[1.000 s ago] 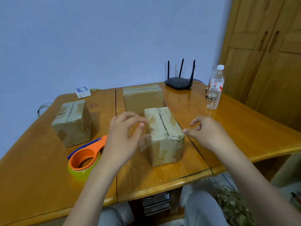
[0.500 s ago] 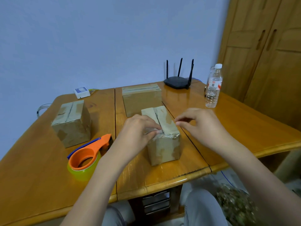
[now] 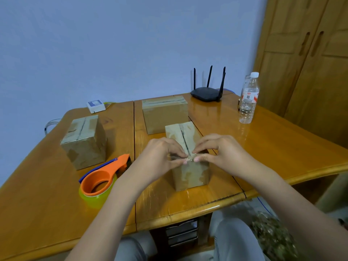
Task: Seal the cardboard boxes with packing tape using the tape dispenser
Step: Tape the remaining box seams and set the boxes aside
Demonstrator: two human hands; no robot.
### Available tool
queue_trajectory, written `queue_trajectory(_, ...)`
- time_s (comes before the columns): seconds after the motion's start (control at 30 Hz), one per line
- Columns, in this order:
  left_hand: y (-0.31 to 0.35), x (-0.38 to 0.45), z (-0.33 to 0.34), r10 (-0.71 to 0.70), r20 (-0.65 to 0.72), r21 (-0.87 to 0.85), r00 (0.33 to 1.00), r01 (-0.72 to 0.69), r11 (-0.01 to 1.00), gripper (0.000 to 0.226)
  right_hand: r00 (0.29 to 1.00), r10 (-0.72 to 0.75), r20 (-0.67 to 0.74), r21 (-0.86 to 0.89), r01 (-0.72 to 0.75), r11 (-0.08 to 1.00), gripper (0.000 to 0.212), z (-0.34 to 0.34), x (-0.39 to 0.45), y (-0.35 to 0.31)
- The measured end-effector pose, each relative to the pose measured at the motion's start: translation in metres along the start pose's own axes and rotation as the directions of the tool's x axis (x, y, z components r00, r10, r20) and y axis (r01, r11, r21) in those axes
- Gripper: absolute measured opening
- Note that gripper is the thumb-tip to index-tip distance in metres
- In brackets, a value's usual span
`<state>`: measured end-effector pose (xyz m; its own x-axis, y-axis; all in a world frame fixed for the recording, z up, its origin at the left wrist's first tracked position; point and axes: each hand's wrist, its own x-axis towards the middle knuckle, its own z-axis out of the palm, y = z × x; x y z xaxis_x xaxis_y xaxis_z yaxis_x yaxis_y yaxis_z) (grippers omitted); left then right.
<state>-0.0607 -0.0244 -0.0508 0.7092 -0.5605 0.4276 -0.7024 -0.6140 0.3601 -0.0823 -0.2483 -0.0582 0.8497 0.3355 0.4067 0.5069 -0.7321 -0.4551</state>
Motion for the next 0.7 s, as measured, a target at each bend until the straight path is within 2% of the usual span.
queue_trajectory(0.13, 0.0, -0.001, 0.003, 0.008, 0.033, 0.0, 0.999, -0.008, 1.0, 0.015, 0.997, -0.059, -0.051, -0.001, 0.059, 0.998, 0.026, 0.007, -0.007, 0.009)
queue_trajectory(0.27, -0.001, -0.003, 0.003, 0.019, 0.028, -0.015, 0.999, -0.018, 1.0, 0.017, 0.994, -0.04, -0.099, 0.055, 0.045, 0.997, 0.027, 0.01, -0.013, 0.013)
queue_trajectory(0.33, -0.002, -0.002, 0.001, 0.022, 0.029, -0.005, 0.999, -0.022, 1.0, 0.018, 0.993, 0.035, -0.111, 0.131, -0.02, 0.991, 0.029, 0.01, -0.015, 0.01)
queue_trajectory(0.4, -0.004, -0.004, -0.001, 0.024, 0.035, 0.004, 0.999, -0.024, 1.0, 0.02, 0.963, 0.16, -0.216, 0.258, -0.102, 0.961, 0.026, 0.01, -0.022, 0.006)
queue_trajectory(0.47, -0.007, -0.007, -0.002, 0.022, 0.028, 0.005, 0.999, -0.022, 1.0, 0.023, 0.865, 0.315, -0.39, 0.325, -0.191, 0.926, 0.022, 0.013, -0.03, 0.003)
queue_trajectory(0.5, -0.007, -0.008, -0.002, 0.026, 0.021, 0.01, 0.999, -0.026, 1.0, 0.023, 0.817, 0.393, -0.423, 0.347, -0.254, 0.903, 0.023, 0.016, -0.032, 0.0)
queue_trajectory(0.6, -0.006, -0.009, 0.0, 0.047, 0.015, 0.047, 0.999, -0.047, 0.998, 0.021, 0.771, 0.535, -0.345, 0.43, -0.377, 0.82, 0.028, 0.033, -0.036, -0.004)
queue_trajectory(0.7, -0.005, -0.009, 0.002, 0.05, 0.003, 0.044, 0.999, -0.05, 0.998, 0.019, 0.777, 0.527, -0.345, 0.379, -0.398, 0.835, 0.028, 0.042, -0.039, -0.011)
